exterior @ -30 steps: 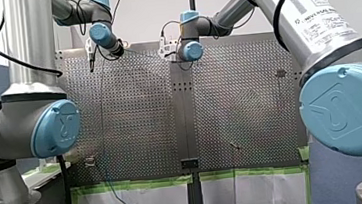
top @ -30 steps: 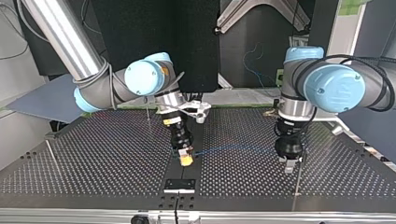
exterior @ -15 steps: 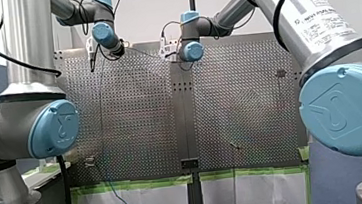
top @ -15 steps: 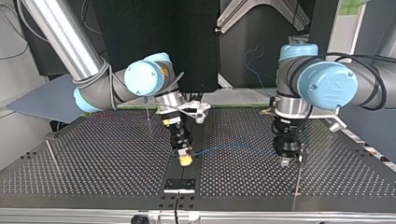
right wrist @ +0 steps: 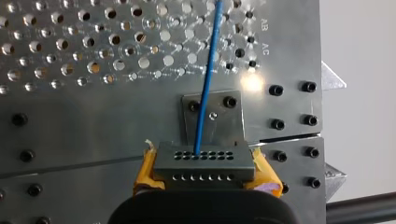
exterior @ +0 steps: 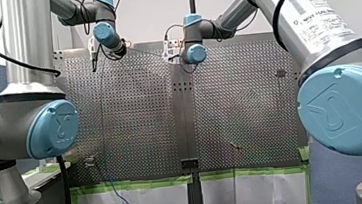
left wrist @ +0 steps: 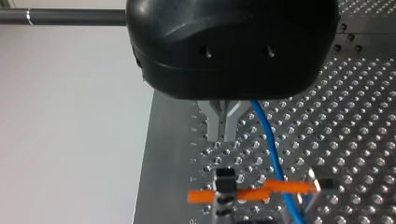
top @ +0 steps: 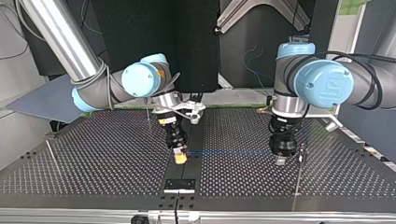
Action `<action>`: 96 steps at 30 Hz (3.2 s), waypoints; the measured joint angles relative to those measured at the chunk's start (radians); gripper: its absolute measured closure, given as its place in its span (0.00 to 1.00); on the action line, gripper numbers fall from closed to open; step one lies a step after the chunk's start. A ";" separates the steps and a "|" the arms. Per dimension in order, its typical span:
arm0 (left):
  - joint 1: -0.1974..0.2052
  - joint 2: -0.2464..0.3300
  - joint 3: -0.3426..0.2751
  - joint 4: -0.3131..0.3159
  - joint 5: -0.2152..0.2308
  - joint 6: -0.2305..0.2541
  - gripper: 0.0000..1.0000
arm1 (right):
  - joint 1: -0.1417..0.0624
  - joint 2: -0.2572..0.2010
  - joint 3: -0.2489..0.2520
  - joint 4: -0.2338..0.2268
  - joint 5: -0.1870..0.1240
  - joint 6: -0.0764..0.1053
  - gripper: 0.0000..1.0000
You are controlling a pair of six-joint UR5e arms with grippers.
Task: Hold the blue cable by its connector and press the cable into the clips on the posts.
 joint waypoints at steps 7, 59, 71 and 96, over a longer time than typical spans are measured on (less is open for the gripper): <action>-0.014 0.000 -0.019 0.012 0.010 -0.002 1.00 | -0.016 0.000 0.012 0.000 0.002 -0.001 1.00; -0.311 -0.276 -0.298 0.406 -0.201 -0.009 1.00 | -0.031 -0.003 0.438 -0.207 0.139 -0.026 1.00; -0.337 -0.337 -0.333 0.483 -0.195 -0.007 1.00 | -0.052 -0.002 0.553 -0.322 0.159 -0.016 1.00; -0.429 -0.525 -0.335 0.627 -0.186 -0.038 1.00 | -0.151 0.111 0.774 -0.543 0.182 0.063 1.00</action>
